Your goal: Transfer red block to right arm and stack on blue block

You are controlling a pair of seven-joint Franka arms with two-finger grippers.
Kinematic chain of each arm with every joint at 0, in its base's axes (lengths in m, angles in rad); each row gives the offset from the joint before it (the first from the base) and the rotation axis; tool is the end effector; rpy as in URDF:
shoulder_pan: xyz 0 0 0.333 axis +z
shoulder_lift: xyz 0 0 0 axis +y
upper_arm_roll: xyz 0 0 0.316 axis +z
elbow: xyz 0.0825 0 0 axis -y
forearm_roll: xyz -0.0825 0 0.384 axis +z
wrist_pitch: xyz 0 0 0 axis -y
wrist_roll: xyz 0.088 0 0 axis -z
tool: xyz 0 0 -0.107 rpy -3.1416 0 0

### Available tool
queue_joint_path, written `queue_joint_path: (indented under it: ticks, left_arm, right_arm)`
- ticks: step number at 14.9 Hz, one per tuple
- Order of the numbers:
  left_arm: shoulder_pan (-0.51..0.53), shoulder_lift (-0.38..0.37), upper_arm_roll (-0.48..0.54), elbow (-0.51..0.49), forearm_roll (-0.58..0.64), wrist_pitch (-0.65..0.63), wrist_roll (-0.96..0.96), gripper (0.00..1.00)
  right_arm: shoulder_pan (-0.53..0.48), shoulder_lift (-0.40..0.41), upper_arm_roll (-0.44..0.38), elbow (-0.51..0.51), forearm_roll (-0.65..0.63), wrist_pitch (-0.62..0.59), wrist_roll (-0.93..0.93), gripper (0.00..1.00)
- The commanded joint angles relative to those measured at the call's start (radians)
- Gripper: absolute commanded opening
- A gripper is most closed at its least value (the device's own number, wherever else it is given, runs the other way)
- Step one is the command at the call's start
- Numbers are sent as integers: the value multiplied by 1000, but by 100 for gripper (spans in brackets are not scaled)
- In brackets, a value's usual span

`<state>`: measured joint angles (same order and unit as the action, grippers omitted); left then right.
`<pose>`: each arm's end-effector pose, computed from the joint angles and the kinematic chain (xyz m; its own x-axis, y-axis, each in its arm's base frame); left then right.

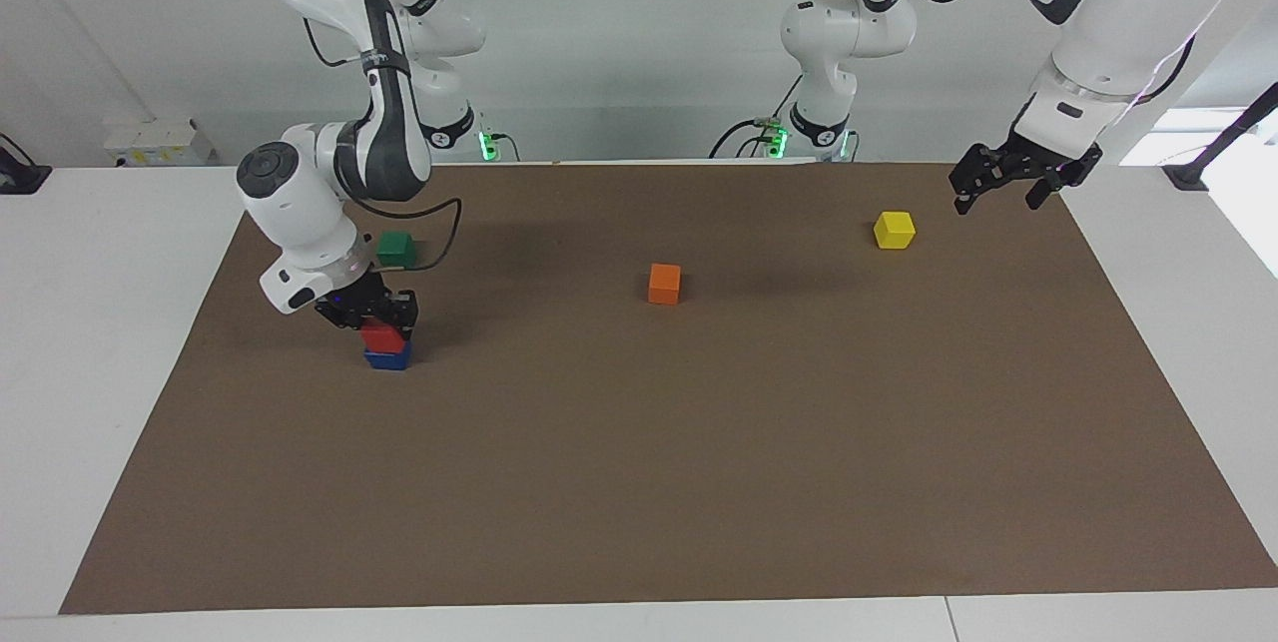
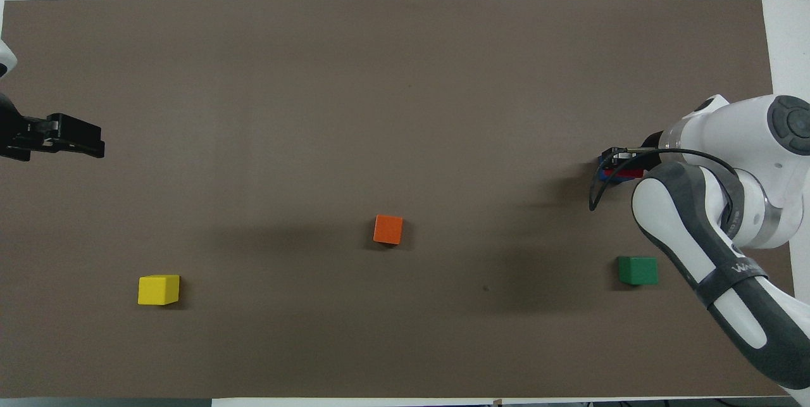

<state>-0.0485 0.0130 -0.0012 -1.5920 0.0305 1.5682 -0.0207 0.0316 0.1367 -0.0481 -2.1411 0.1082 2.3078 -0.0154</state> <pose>0.5567 -0.0244 0.6071 0.9989 -0.0289 -0.0362 -0.0300 -0.9991 -0.0312 0.5615 -0.0068 0.3440 0.9969 -0.0731 0.0288 -0.0707 -0.9947 -0.0752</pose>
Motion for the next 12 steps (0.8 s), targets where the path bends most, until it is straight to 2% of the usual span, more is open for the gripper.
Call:
queue_joint_path:
  ticks: [1, 2, 3, 4, 8, 9, 12]
  left_arm:
    - [-2, -13, 7, -8, -12, -14, -1, 100]
    - [-2, -13, 7, -8, -12, -14, -1, 100]
    - [-2, -13, 6, -8, -12, -14, -1, 100]
    - [-2, -13, 7, -8, -12, -14, -1, 100]
    - [-2, -13, 7, -8, -12, -14, -1, 100]
    - [-2, -13, 6, -8, -12, -14, -1, 100]
    - [-2, -13, 7, -8, -12, -14, -1, 100]
  right_arm:
    - [-19, 31, 10, -5, 27, 38, -40, 0]
    - [-19, 31, 11, -5, 27, 38, -38, 4]
    - [-19, 31, 11, -5, 27, 39, -38, 59]
    - [-18, 31, 10, -5, 27, 39, -40, 87]
    - [-19, 31, 11, -5, 27, 41, -40, 94]
    - [-18, 31, 11, -3, 27, 41, -38, 99]
    - [-16, 31, 11, 16, 27, 18, -32, 100]
